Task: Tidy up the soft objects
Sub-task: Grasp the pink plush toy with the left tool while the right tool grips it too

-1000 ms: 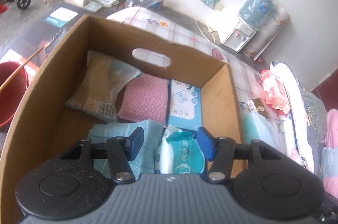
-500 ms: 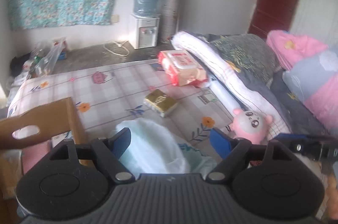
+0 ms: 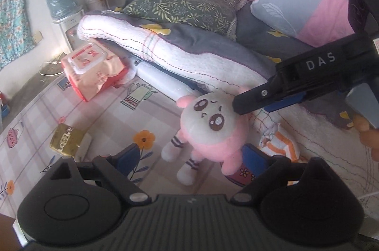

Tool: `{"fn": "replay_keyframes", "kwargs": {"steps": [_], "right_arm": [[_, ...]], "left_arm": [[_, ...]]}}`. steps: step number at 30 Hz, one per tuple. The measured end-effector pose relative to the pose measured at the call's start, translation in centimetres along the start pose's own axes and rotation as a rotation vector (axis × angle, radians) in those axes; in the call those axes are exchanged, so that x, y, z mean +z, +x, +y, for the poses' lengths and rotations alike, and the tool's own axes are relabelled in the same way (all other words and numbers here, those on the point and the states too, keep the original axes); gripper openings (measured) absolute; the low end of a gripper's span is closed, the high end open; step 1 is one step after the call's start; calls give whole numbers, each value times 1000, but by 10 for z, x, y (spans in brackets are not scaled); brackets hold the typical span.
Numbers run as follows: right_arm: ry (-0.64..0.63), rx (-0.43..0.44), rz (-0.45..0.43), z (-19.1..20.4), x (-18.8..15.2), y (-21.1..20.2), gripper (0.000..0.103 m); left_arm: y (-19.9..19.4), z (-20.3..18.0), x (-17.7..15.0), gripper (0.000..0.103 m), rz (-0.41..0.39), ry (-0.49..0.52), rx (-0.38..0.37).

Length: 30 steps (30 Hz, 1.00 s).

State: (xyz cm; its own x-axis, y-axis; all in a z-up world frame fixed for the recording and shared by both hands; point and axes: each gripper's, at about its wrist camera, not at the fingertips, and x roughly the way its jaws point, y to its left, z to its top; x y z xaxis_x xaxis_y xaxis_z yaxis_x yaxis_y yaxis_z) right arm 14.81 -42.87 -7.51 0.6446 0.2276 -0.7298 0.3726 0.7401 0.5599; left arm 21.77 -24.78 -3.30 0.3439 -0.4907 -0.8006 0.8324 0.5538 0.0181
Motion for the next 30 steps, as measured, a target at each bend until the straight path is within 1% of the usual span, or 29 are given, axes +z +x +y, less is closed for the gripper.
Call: {"fn": "replay_keyframes", "kwargs": {"steps": [4,6,8,10,12,17,20,23,25,26,30], "right_arm": [[30,-19,50,-7,9,20,69],[42,-17,68,-9,12,31,69],[48,-11,82,-8,13,39,69],[49,-17,84,-7,13,46,70],[45,-21,76,-7,12,51,70],[31,-29,41,-1,6,54,67],[34,-23,18,5,2,46,66],[11,7,-17,18,-1,28,66],[-17,31,-43,31,-3,13,66],[-39,46,-61,39,-5,0,66],[-133,110,-118,83,-16,-37,66]], "left_arm": [[37,0,11,94,68,-45,-41],[53,3,14,92,100,-85,-64],[63,7,16,91,128,-122,-106],[71,9,16,87,154,-172,-150],[72,6,16,73,162,-187,-180],[67,0,15,72,153,-205,-159],[52,0,16,72,134,-229,-157],[21,-3,18,72,83,-225,-133],[-6,-5,18,72,35,-229,-108],[-19,-6,18,72,14,-234,-95],[-86,-9,10,72,-87,-240,0]]}}
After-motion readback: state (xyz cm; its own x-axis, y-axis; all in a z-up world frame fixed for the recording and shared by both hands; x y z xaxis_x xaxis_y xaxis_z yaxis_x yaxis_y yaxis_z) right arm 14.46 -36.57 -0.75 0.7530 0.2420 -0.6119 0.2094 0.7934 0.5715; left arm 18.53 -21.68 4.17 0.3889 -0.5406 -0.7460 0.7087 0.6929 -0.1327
